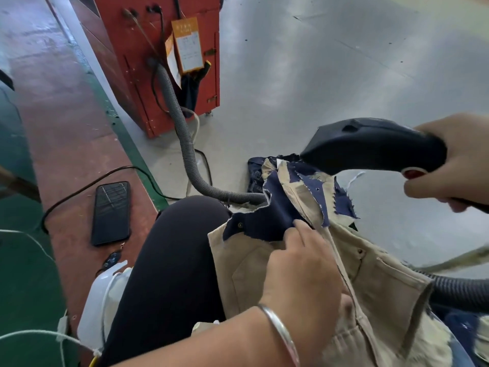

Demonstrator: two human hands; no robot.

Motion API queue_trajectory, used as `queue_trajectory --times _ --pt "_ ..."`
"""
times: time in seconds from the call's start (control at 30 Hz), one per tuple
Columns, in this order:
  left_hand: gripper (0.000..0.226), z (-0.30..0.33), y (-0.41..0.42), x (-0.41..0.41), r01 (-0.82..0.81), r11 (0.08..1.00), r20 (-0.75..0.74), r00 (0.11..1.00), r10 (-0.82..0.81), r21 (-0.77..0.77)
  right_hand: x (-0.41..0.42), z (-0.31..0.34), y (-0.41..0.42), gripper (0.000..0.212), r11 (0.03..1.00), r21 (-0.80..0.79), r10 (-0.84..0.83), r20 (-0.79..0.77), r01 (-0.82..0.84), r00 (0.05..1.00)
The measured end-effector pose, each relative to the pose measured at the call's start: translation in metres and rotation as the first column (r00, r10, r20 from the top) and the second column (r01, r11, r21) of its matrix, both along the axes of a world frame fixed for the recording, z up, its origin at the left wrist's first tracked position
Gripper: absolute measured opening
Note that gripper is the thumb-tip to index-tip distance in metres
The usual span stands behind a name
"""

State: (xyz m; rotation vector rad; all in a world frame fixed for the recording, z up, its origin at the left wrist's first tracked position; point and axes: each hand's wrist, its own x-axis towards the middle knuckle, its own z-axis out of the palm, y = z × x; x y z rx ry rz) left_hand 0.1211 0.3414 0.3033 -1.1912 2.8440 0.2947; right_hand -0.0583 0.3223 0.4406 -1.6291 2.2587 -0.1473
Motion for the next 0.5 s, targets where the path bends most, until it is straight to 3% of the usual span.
queue_trajectory --times 0.1,0.27,0.4,0.5 --pt "0.097 -0.006 -0.002 0.002 0.096 0.995 -0.056 0.994 -0.094 0.034 0.001 0.0 0.006 0.035 1.0 0.011 -0.004 0.014 0.003 1.0" --pt "0.086 -0.021 -0.002 0.014 0.273 0.957 -0.11 0.953 -0.283 -0.102 0.003 -0.003 0.012 0.041 1.0 0.026 0.0 0.042 -0.001 0.999" --pt "0.111 -0.015 0.007 0.018 0.097 0.995 -0.015 0.995 -0.098 -0.02 0.007 -0.008 0.017 0.036 0.999 0.016 0.03 -0.011 -0.03 0.999" --pt "0.126 -0.009 0.008 0.017 -0.048 0.999 -0.044 0.998 0.049 0.024 0.013 -0.015 0.017 0.019 0.996 0.059 0.066 -0.035 -0.064 0.997"
